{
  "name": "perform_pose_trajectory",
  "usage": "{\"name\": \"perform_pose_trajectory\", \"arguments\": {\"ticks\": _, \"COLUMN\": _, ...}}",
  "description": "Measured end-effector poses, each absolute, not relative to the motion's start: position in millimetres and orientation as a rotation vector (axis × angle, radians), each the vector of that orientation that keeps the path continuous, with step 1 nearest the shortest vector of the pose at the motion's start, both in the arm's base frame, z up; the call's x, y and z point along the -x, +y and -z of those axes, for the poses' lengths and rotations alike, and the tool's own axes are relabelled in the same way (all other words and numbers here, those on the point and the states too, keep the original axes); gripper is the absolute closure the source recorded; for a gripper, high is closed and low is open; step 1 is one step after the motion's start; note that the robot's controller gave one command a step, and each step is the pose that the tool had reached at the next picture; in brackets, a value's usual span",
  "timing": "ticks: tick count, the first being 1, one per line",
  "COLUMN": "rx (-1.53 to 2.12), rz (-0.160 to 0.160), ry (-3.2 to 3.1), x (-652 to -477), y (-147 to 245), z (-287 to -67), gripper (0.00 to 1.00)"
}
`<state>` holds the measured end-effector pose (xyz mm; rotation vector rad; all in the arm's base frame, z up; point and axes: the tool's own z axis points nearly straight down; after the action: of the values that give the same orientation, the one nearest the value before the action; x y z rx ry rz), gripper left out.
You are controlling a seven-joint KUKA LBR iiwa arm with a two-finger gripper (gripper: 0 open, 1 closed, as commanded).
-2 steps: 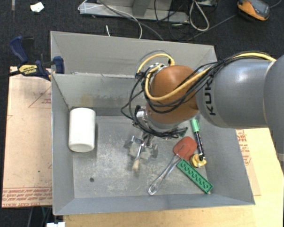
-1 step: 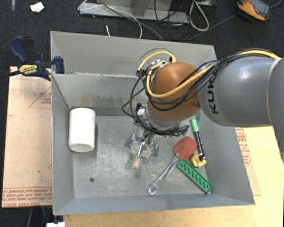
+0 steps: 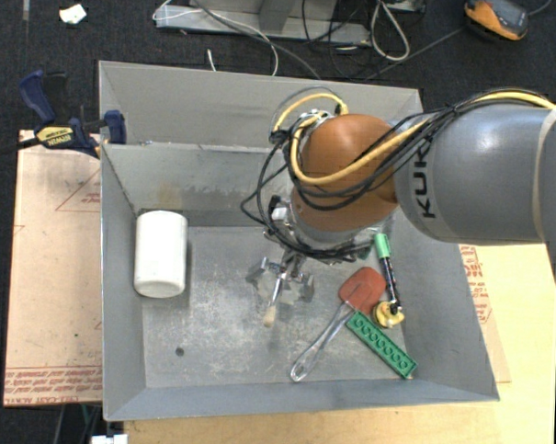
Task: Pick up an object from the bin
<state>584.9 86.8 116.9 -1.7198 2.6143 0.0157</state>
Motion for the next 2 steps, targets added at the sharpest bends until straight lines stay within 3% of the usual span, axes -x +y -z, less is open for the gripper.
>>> {"name": "perform_pose_trajectory", "arguments": {"ticks": 2, "rx": 1.718, "rz": -0.023, "ry": 2.62, "x": -583.7, "y": 87, "z": -171, "gripper": 1.0}}
